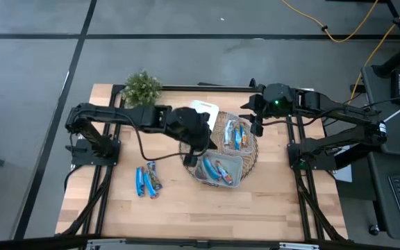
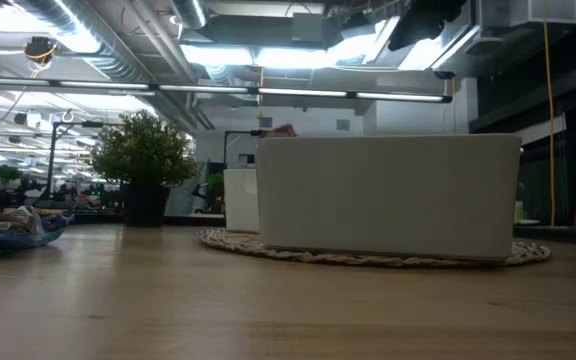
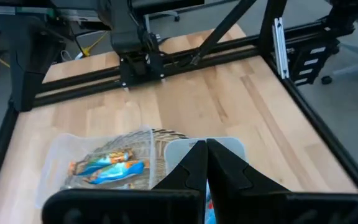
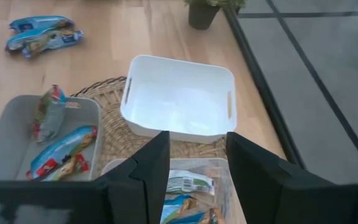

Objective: Pick and place Granola Bars by type
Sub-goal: Put the top red granola bar into the gray bin, then put the right blue granola bar into the white bin

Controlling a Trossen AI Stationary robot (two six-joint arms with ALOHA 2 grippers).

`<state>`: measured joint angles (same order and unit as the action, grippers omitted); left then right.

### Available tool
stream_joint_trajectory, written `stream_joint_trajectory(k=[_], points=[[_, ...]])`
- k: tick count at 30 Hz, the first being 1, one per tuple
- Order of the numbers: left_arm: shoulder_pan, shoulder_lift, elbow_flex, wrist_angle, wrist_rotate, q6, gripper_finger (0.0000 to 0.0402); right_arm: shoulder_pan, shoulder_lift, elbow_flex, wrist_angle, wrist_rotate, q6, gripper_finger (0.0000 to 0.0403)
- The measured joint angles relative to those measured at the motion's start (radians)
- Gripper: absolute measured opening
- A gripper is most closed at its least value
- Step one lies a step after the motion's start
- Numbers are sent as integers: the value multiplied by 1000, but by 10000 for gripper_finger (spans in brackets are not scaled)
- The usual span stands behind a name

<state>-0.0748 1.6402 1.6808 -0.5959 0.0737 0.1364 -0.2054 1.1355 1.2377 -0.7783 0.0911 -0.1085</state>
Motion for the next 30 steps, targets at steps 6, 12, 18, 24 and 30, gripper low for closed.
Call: stream_joint_trajectory(k=[6,12,18,24,30], points=[[-35,-14,2,-6,-121,-47,3,0,0,0,1,-16,1,160],[-52,-96,10,-115,-330,-134,4,1,0,0,7,-33,2,160],[-75,-160,10,-439,-332,-386,4,5,0,0,16,-68,-1,160],[-170,-160,10,-720,-297,-546,27,5,0,0,20,-69,-25,160],[-259,-158,10,-912,-188,-571,104,5,0,0,53,-70,-46,160]])
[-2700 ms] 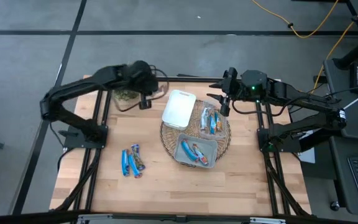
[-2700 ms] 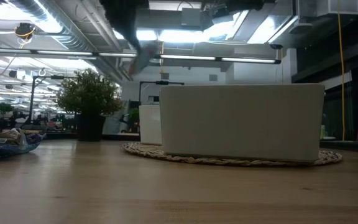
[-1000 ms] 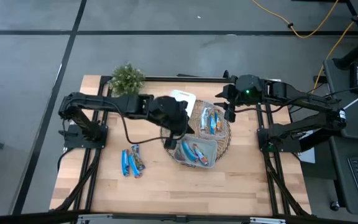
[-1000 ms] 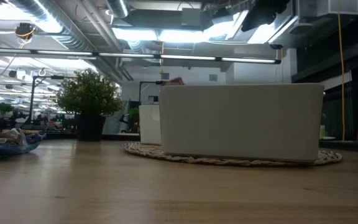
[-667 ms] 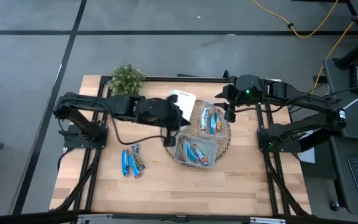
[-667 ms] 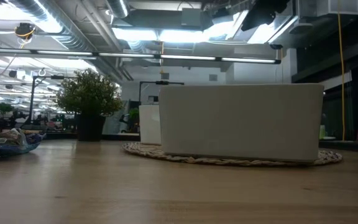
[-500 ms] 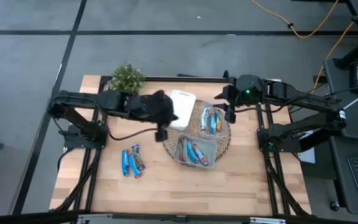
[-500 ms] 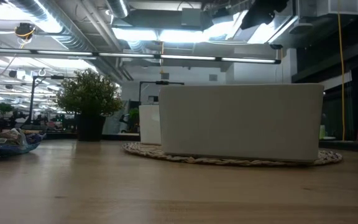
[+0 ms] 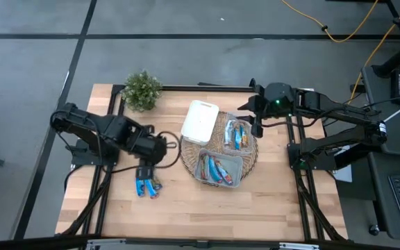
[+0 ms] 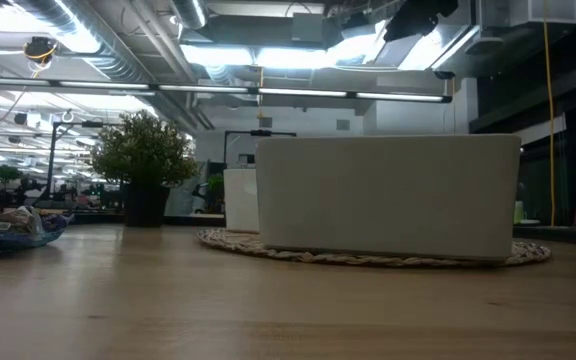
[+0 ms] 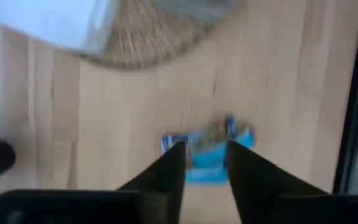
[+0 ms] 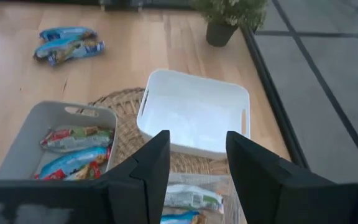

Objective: Pick and place Granola Bars by type
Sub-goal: Put the right blue granola bar into the white bin

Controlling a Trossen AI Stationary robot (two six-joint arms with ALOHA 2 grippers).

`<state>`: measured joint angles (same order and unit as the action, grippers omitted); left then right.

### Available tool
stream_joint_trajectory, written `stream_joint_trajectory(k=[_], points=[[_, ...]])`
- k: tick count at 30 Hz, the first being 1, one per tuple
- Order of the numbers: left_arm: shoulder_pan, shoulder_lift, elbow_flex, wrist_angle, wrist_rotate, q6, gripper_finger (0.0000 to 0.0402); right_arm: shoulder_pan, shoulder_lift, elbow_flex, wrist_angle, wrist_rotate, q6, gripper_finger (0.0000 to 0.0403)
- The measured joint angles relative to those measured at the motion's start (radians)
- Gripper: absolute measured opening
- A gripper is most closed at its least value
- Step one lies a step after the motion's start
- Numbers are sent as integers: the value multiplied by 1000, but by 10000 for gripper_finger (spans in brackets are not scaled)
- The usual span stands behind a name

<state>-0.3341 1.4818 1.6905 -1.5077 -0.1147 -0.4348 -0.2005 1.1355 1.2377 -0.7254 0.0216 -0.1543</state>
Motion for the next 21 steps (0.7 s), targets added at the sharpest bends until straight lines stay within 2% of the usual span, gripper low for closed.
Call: stream_joint_trajectory(k=[4,7,14,17,21], points=[[-46,-1,-11,-53,-10,69,160,0,0,0,40,0,14,160],[-74,-1,-42,-54,-49,172,185,0,0,0,61,0,18,160],[-97,-1,-196,57,-32,428,189,0,0,0,71,0,47,160],[-97,0,-302,185,8,518,188,0,0,0,71,0,63,160],[-97,0,-409,340,12,585,187,0,0,0,69,0,73,160]])
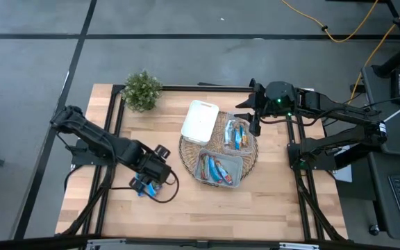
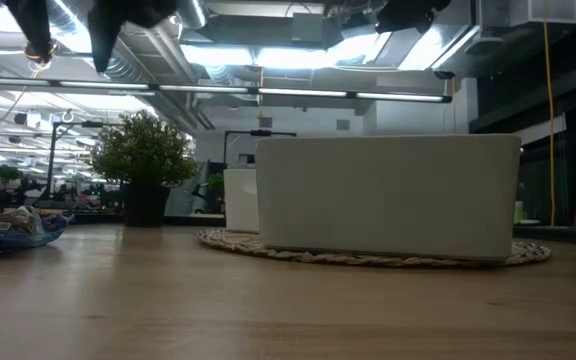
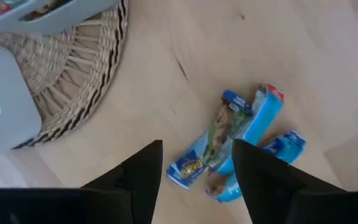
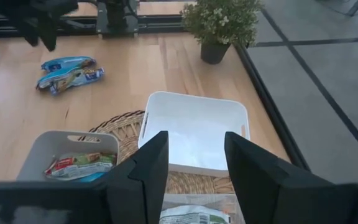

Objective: Pick and place Granola Bars by type
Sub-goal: Put the right blue granola bar into the white bin

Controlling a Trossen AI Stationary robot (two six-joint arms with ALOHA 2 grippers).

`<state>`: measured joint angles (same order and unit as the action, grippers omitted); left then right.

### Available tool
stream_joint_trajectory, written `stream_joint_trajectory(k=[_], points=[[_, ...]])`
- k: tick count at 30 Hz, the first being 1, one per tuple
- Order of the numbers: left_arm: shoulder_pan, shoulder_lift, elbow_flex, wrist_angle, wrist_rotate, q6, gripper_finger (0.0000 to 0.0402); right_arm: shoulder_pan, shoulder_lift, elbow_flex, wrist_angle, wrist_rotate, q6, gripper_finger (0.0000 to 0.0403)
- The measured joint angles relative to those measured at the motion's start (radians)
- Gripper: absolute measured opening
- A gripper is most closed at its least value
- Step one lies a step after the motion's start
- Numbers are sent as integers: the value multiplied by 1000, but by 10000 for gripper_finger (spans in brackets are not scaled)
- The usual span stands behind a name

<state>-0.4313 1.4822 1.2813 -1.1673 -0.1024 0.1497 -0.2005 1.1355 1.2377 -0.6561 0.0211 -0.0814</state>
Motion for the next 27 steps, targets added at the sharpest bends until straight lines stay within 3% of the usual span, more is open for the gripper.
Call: stream_joint_trajectory(k=[11,27], points=[[-7,0,-173,122,28,30,190,0,0,0,-22,-26,-3,160],[-6,15,-331,268,44,20,214,0,0,0,-28,-50,-5,160]])
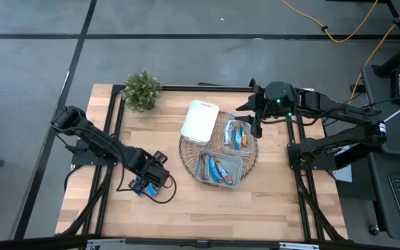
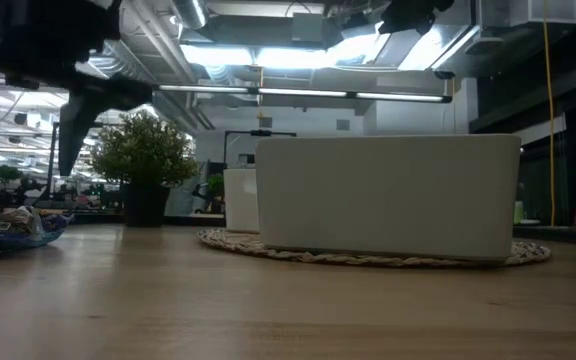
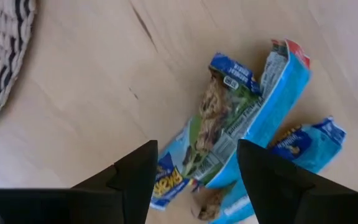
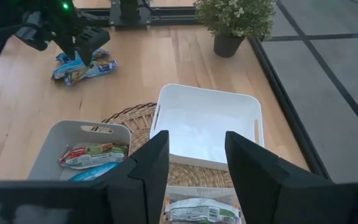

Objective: Pick and place Granola Bars by type
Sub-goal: Put the right blue granola bar into the white bin

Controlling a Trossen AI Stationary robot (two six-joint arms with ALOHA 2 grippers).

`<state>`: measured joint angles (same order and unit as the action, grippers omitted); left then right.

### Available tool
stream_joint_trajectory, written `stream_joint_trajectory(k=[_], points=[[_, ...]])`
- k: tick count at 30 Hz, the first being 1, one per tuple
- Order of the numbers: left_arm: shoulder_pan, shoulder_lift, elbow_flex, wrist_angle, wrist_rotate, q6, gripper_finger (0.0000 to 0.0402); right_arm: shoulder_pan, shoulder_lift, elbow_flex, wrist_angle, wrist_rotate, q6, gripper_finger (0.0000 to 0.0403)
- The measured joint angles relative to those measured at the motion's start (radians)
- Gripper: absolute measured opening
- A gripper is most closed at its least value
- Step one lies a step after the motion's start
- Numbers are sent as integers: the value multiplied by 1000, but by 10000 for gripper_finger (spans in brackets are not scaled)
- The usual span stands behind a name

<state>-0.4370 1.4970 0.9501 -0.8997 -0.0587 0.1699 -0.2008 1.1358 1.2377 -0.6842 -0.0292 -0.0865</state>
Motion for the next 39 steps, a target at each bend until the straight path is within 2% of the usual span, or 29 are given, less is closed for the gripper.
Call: stream_joint_trajectory(k=[15,22,28,36,39], points=[[8,0,-159,190,27,-10,213,0,0,0,1,0,0,160],[53,0,-204,272,31,-47,201,0,0,0,1,0,0,160],[112,0,-208,324,30,-100,149,0,0,0,2,0,0,160],[148,0,-208,330,75,-109,23,0,0,0,2,0,-1,160],[152,0,-204,328,84,-124,13,0,0,0,2,0,-1,160]])
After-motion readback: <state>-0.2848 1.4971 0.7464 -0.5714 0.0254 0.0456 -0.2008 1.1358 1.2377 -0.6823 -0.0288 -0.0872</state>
